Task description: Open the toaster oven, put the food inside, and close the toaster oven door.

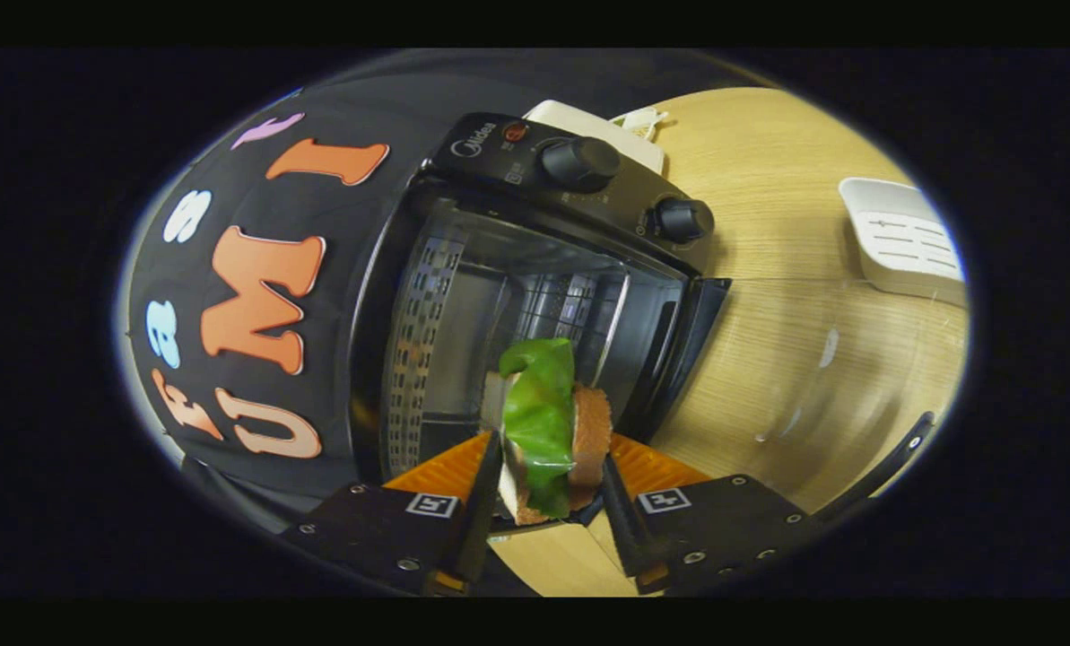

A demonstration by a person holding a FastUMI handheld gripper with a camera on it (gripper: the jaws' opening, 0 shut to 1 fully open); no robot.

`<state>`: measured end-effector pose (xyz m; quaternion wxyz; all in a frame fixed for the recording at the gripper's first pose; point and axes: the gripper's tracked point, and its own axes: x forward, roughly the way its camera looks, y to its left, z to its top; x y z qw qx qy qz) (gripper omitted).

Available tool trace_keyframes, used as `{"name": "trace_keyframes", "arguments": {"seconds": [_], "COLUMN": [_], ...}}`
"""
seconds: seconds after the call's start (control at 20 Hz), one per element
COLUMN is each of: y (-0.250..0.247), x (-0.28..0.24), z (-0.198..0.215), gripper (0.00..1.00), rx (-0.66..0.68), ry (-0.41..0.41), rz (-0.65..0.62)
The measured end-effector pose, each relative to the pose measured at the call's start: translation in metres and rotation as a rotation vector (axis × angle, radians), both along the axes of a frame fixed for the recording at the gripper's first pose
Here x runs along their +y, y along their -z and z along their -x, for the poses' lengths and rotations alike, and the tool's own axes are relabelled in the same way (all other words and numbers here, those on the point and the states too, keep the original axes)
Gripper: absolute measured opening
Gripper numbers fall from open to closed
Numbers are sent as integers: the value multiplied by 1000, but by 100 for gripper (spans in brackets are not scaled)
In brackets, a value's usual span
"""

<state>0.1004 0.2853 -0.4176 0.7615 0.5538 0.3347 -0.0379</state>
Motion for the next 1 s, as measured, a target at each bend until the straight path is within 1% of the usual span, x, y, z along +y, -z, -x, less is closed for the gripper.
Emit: {"name": "trace_keyframes", "arguments": {"seconds": [0.1,0.15,0.25,0.45,0.65,0.85,1.0], "y": [-1,1,2,-2,-19,-51,-68], "x": [-4,-7,-11,-21,-34,-39,-50], "z": [7,11,17,37,68,106,123], "gripper": [78,89,97,98,98,98,98], "rx": [10,21,17,19,-5,-77,-137], "ry": [-2,-6,-25,-55,-107,-224,-288], "rz": [9,32,79,129,205,280,385]}}
